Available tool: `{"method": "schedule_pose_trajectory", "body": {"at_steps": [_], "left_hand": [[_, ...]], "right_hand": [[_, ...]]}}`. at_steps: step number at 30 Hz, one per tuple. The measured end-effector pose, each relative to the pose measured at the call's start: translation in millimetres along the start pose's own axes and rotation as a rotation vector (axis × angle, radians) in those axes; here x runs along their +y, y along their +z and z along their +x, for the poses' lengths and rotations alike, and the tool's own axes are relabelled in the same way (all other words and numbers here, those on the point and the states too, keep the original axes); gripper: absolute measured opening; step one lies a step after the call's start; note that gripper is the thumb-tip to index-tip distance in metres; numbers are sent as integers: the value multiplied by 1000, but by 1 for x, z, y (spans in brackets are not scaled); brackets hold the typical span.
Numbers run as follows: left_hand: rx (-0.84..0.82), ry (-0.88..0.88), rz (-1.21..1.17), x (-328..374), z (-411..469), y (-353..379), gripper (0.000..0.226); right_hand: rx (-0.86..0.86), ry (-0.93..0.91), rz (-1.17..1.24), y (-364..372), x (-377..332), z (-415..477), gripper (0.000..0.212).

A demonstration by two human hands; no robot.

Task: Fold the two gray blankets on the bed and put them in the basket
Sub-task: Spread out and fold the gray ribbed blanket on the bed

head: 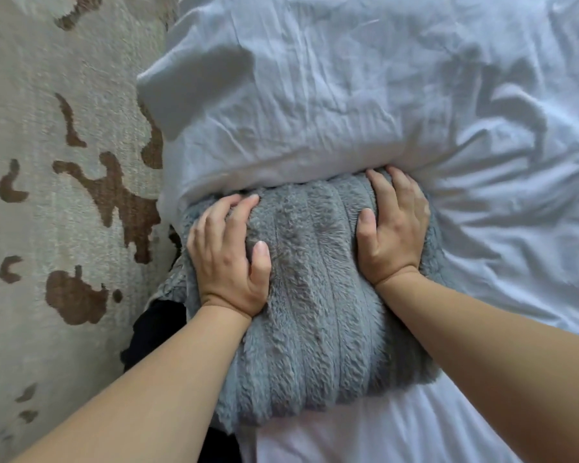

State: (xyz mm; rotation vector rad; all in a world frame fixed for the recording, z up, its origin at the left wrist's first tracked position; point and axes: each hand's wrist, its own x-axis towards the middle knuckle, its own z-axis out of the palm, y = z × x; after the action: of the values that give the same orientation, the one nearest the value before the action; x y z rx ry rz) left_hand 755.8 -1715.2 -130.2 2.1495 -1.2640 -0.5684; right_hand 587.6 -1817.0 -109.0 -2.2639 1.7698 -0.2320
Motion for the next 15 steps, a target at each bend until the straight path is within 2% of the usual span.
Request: {"method": "schedule_pose_trajectory", "body": {"at_steps": [9, 15], "left_hand": [[31, 22, -2, -13, -3, 24, 58], [53, 35, 28, -6, -3, 18, 63]], "right_hand": [[12, -35, 12, 21, 14, -1, 65], [20, -13, 52, 14, 13, -1, 66]]}}
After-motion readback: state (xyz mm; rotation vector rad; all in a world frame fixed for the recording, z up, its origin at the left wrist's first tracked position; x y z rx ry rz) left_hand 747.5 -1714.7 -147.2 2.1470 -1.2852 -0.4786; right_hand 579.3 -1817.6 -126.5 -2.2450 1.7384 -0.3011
